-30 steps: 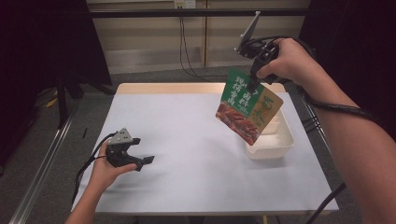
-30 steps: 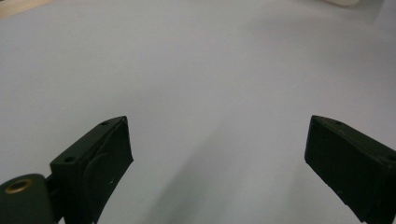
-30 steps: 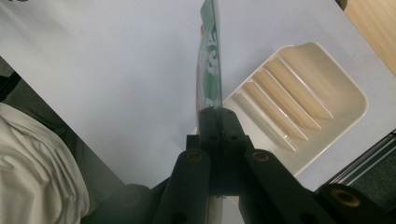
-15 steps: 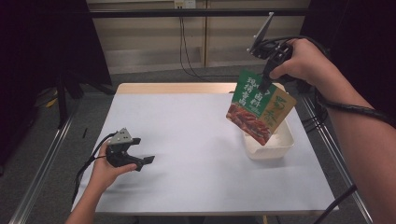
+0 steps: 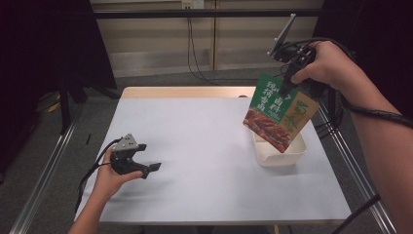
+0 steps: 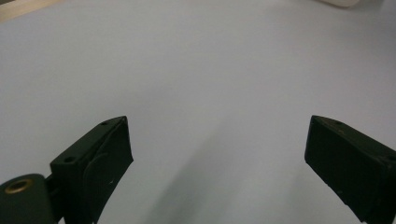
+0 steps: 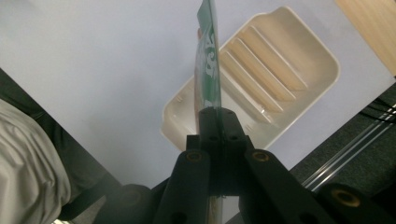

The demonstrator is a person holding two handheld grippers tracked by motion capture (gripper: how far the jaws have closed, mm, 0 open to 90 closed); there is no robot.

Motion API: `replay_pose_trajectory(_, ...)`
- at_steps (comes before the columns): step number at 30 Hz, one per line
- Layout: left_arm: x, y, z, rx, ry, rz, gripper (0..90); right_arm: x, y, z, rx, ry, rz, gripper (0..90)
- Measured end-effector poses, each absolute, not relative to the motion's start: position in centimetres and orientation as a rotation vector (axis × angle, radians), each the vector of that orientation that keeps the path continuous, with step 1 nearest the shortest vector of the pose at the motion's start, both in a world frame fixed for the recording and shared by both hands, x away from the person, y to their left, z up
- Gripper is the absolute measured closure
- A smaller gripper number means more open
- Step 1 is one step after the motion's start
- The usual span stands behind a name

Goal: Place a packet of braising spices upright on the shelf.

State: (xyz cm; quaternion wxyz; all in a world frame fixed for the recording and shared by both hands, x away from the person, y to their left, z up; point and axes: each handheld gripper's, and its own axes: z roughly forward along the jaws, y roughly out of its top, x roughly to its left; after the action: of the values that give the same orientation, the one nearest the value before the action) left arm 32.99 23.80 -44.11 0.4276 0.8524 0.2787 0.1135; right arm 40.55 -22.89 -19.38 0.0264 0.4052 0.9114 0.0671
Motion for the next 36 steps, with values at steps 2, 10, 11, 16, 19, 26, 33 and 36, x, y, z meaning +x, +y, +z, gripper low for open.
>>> replay_pose_trajectory(2, 33.0, 23.8, -44.2, 2.125, 0.692, 0.277, 7.2, 40.6, -23.0, -19.4, 1.251, 2.817, 0.21, 90.0)
replay_pose_trajectory(10, 33.0, 23.8, -44.1, 2.122, 0.693, 0.281, 7.2, 40.3, -23.9, -19.7, 1.24, 2.821, 0.196, 90.0)
replay_pose_trajectory(11, 33.0, 23.8, -44.1, 2.124, 0.694, 0.28, 7.2, 40.2, -24.0, -19.7, 1.237, 2.825, 0.192, 90.0)
replay_pose_trajectory(16, 33.0, 23.8, -44.1, 2.127, 0.693, 0.282, 7.2, 40.1, -24.6, -19.7, 1.251, 2.825, 0.185, 90.0)
replay_pose_trajectory(19, 33.0, 23.8, -44.2, 2.126, 0.694, 0.282, 7.2, 39.9, -25.0, -19.8, 1.249, 2.827, 0.185, 90.0)
replay_pose_trajectory(26, 33.0, 23.7, -44.2, 2.128, 0.694, 0.283, 7.2, 39.7, -25.6, -20.0, 1.237, 2.837, 0.165, 90.0)
replay_pose_trajectory(33, 33.0, 23.7, -44.1, 2.127, 0.692, 0.29, 7.2, 39.5, -26.2, -20.3, 1.245, 2.842, 0.149, 90.0)
replay_pose_trajectory(36, 33.0, 23.7, -44.1, 2.132, 0.694, 0.292, 7.3, 39.5, -26.2, -20.4, 1.25, 2.841, 0.149, 90.0)
